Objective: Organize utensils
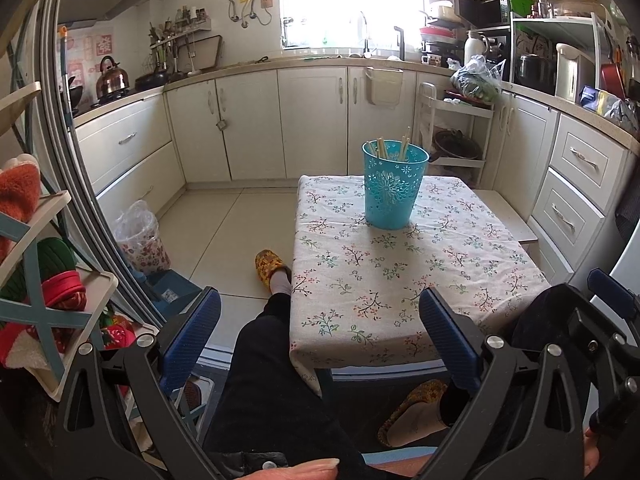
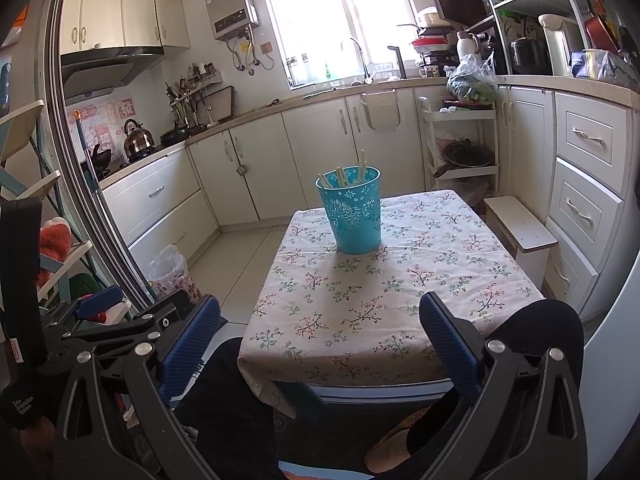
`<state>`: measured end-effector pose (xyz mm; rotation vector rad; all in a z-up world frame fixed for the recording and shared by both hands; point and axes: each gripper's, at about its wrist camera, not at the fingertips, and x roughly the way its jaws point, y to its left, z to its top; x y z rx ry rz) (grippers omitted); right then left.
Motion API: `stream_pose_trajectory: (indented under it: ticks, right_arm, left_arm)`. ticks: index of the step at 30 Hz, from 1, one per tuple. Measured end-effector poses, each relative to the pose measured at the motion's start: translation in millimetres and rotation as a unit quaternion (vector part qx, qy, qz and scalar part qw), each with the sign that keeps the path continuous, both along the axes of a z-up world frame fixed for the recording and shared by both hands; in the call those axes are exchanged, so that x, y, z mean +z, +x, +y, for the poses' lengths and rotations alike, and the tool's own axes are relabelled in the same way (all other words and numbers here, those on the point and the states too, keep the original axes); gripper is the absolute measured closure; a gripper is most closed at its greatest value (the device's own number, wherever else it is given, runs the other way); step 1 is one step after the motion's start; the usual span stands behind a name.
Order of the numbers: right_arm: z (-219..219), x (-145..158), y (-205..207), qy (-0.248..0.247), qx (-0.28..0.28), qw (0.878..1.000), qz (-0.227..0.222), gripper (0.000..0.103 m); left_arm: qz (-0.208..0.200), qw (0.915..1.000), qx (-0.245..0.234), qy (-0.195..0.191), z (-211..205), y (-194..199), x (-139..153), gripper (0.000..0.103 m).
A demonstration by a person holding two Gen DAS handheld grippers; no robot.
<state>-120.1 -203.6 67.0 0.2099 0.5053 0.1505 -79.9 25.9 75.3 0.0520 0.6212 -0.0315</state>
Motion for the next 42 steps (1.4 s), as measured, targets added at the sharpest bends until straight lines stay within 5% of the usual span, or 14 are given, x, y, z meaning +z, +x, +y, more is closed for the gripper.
stream_pose_trajectory:
  ticks: [42]
  right_arm:
    - [0.0,0.9,-0.3,-0.002,0.001,1.000,-0.001,0.008]
  left_arm:
    - [-0.003,1.0000,0.003,0.001,1.6,-1.8,1.3,0.008]
